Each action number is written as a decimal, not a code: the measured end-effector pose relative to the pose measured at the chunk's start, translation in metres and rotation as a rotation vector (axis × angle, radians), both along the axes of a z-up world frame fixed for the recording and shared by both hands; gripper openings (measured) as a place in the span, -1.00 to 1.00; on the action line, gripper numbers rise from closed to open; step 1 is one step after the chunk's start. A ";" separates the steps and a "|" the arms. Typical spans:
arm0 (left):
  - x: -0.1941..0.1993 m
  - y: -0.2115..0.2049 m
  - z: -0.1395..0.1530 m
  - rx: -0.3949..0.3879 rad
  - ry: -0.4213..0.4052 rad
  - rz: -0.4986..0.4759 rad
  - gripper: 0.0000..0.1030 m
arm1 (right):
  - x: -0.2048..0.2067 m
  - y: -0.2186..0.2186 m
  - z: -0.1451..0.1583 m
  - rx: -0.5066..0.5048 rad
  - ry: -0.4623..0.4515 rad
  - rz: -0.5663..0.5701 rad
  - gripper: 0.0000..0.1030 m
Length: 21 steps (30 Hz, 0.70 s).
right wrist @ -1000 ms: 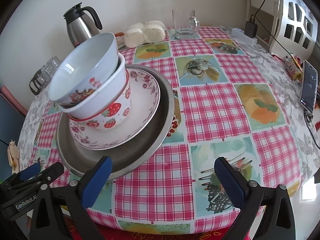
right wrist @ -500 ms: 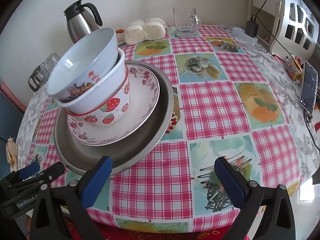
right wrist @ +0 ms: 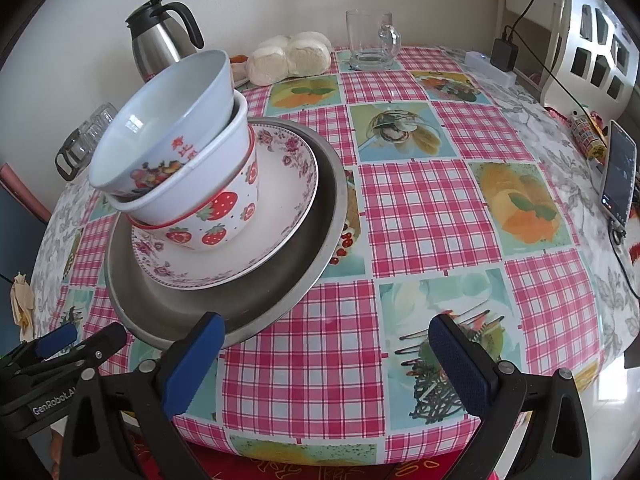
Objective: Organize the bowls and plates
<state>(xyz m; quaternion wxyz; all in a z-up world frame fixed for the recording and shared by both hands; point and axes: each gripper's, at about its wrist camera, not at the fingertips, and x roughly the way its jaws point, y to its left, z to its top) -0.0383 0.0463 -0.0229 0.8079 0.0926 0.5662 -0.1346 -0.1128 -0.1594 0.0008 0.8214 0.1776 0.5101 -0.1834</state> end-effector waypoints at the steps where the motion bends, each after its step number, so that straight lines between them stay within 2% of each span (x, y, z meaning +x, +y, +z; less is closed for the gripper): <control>1: 0.000 0.000 0.000 0.001 0.000 0.002 0.77 | 0.000 0.000 0.000 0.000 0.000 0.000 1.00; 21: 0.002 0.005 0.001 -0.009 -0.003 0.020 0.77 | 0.001 0.000 -0.001 0.001 0.005 0.000 1.00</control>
